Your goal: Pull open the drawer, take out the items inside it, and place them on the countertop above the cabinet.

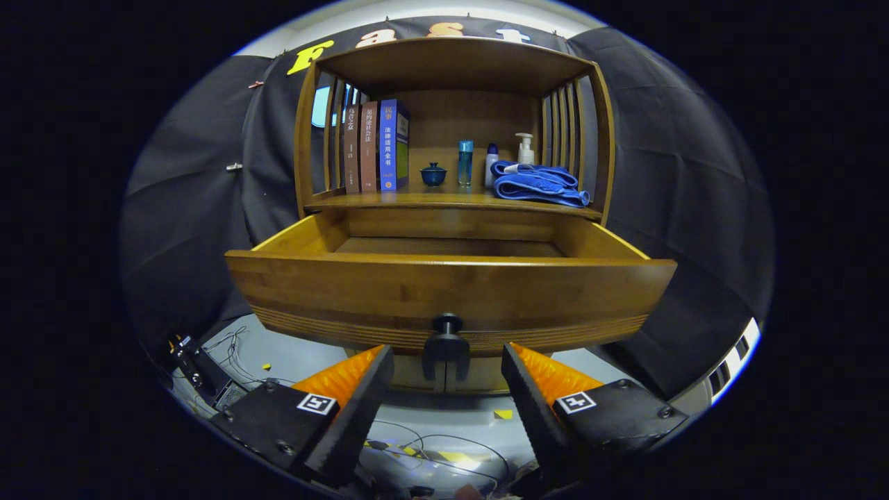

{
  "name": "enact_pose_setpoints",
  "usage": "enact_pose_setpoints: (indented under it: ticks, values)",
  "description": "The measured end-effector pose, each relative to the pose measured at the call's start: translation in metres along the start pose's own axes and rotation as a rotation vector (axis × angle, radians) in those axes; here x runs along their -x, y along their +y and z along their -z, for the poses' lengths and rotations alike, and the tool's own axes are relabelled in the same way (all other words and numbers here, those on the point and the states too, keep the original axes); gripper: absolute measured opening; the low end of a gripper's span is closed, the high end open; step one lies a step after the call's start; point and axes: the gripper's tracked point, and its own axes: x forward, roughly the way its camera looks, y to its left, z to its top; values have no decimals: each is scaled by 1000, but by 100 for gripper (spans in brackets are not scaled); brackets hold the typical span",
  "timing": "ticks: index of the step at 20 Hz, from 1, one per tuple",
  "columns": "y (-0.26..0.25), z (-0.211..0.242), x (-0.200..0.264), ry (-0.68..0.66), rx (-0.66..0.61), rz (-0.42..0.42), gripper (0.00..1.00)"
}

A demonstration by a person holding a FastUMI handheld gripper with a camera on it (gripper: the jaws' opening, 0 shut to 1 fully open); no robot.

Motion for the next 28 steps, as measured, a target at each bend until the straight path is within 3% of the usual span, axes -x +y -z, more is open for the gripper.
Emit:
enact_pose_setpoints:
  ticks: [7, 13, 18, 24, 28]
  values:
    - [4, -88, 26, 0, -16, -30, 99]
    - [3, -121, -29, 162, -67, -8, 99]
    - [6, -93, -102, 404, -29, -2, 99]
    - [-5, -63, -174, 600, -40, 13, 99]
    - [-8, -31, -196, 755, -69, -5, 91]
